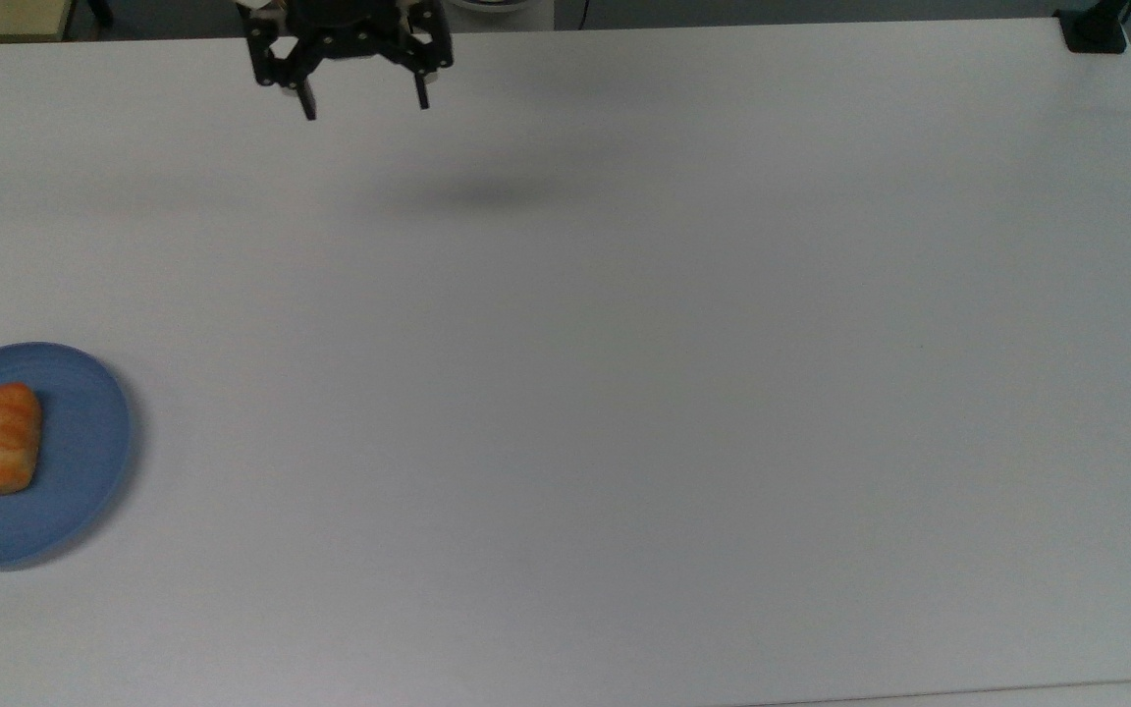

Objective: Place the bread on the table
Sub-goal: 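Move the open gripper toward the blue plate with the bread roll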

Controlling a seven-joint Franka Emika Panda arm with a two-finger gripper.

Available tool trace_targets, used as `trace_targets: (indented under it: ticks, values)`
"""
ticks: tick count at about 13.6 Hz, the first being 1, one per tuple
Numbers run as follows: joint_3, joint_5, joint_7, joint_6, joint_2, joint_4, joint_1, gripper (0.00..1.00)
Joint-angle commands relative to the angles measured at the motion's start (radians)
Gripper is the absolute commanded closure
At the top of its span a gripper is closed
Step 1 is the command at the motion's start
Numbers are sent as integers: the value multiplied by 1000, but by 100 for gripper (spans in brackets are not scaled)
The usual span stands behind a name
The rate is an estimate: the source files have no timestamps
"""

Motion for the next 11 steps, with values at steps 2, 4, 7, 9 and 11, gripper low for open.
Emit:
trace_targets:
  ticks: [2,4,7,9,11]
  values:
    - [-35,-37,-243,22,93,31,-113,0]
    - [-49,-41,-322,75,153,64,-175,0]
    - [-67,-26,-341,205,242,118,-252,0]
    - [-69,-9,-329,316,289,143,-280,0]
    - [-69,52,-326,429,338,164,-311,0]
